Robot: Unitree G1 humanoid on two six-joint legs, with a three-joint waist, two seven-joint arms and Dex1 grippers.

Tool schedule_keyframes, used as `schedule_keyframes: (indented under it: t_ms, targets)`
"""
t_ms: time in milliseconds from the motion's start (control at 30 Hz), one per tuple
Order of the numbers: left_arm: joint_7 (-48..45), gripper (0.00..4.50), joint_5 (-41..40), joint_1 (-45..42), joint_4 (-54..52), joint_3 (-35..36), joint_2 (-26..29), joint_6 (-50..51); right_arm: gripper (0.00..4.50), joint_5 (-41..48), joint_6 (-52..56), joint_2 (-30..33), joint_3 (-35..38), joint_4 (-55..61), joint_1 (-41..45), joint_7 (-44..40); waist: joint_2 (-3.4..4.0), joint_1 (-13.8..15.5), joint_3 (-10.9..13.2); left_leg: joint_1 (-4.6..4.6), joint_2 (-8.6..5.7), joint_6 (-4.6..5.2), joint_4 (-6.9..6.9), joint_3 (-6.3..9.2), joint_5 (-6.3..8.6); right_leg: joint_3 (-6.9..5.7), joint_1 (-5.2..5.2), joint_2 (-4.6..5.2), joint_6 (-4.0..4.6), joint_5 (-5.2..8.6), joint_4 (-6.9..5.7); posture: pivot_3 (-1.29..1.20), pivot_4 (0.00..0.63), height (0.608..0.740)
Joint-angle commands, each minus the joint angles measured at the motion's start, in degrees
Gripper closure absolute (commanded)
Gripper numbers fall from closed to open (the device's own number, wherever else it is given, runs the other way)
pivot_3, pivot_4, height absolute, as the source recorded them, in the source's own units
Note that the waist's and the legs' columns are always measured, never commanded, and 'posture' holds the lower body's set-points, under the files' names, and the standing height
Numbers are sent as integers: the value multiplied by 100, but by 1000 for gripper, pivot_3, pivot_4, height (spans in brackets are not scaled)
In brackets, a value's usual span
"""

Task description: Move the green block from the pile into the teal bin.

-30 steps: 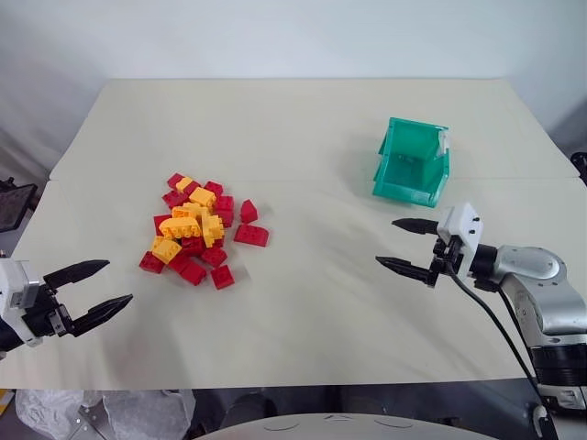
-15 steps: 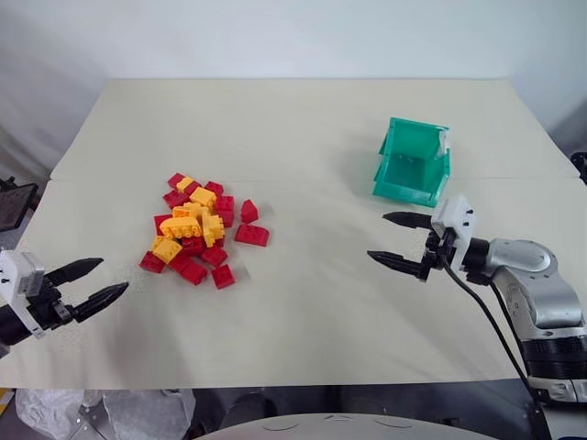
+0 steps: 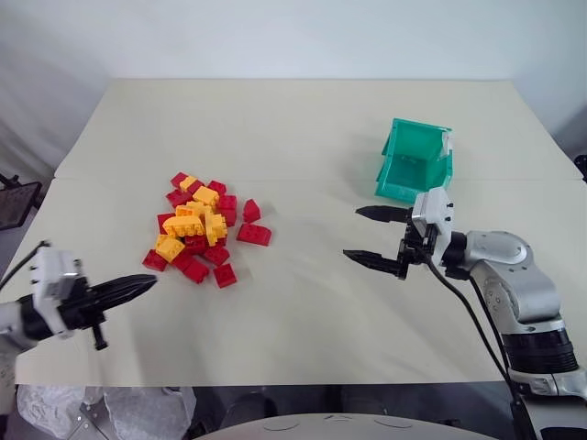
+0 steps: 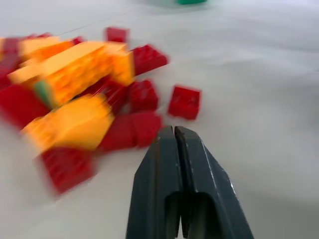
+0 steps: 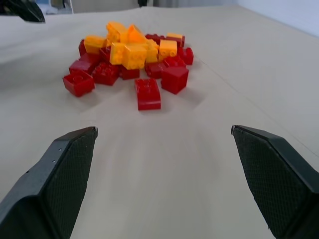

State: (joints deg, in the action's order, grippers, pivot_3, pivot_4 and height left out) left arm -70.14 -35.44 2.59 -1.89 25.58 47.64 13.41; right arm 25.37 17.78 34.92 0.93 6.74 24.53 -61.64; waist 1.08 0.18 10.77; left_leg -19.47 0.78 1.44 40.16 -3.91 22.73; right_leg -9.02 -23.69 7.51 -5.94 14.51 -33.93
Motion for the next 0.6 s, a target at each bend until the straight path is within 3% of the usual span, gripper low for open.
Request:
schedule_keyframes:
  t_ms: [33,267,467,600]
  targets:
    - [74,4473,267,-599,43,-603,3,83,0,199,101,-41,130,424,-70,174,0,-6,0,0,-1,0,0,0,0,-1,0,-1,0,0,1,0,150,740]
    - [151,4473,1229,-2405,1781,-1708,-340,-422,0,94,92,-199,182,461,-132,640,-2,-34,-1,2,-21,-1,0,-12,-3,-1,-1,-14,-1,0,-4,0,150,740]
    - [732,4473,2022,-3526,3622,-1970,-506,-1131,0,196,185,-154,316,988,-622,908,-5,-16,-3,-5,-17,-7,0,-51,-5,-7,-2,-29,-1,0,1,0,150,740]
    - [1041,4473,2101,-3766,4168,-1778,-466,-1326,0,247,278,-149,392,1192,-743,1069,-10,-38,-5,8,-18,-5,4,-64,-6,4,3,-25,-3,-1,-5,0,150,740]
